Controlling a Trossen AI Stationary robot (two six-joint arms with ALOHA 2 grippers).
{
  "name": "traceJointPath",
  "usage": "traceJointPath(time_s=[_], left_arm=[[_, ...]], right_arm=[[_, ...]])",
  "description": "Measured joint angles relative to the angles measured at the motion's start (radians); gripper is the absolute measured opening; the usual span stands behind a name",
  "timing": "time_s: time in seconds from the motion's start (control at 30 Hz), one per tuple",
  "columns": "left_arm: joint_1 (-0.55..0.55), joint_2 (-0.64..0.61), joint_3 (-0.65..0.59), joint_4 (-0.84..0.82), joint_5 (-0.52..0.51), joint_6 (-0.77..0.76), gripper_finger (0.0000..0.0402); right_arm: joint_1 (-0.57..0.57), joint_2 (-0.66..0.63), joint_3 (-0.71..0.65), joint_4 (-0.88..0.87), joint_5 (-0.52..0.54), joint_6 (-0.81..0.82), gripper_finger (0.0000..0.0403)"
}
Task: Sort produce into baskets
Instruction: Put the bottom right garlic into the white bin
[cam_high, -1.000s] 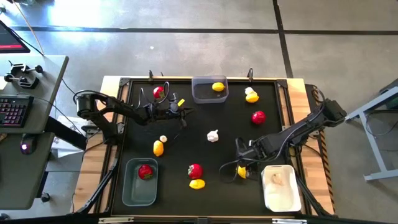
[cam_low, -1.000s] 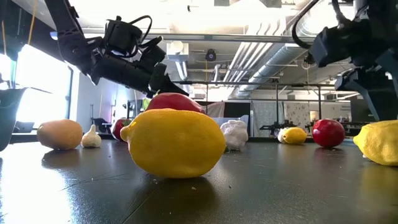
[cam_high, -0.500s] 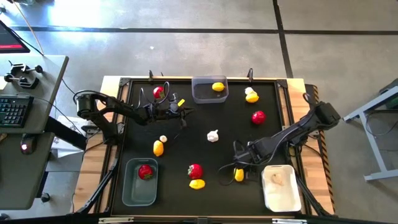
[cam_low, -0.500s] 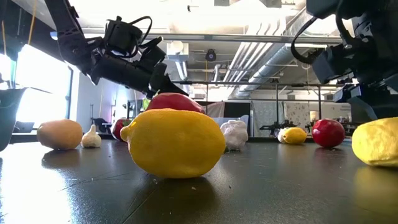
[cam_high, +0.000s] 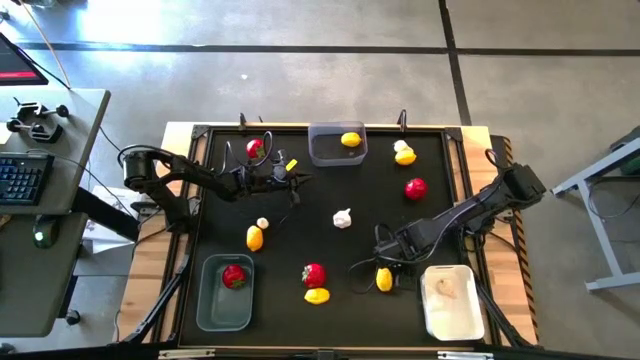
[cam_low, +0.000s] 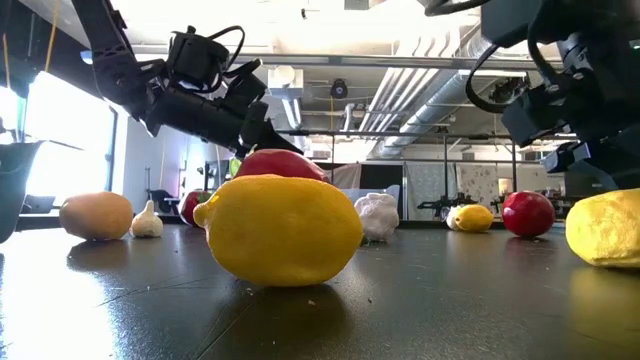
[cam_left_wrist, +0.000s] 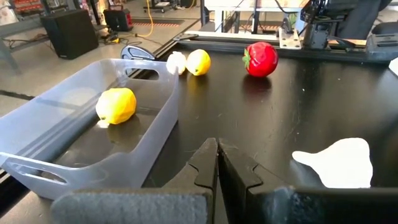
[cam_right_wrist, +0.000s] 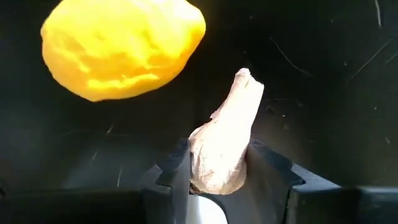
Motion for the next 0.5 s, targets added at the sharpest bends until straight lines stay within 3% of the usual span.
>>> traceJointPath(time_s=[0.2,0.5], left_arm=[[0.0,0.0,0.0,-0.001,0.0,0.013,0.0],[0.0,0.0,0.0,-0.001,0.0,0.022,0.0]], right_arm=[[-0.056,0.003,0.032,-0.051,-0.005,-0.017,0.0112],[-0.094,0.002,0.203,-0.253,-0.014,-0.031,0.011]])
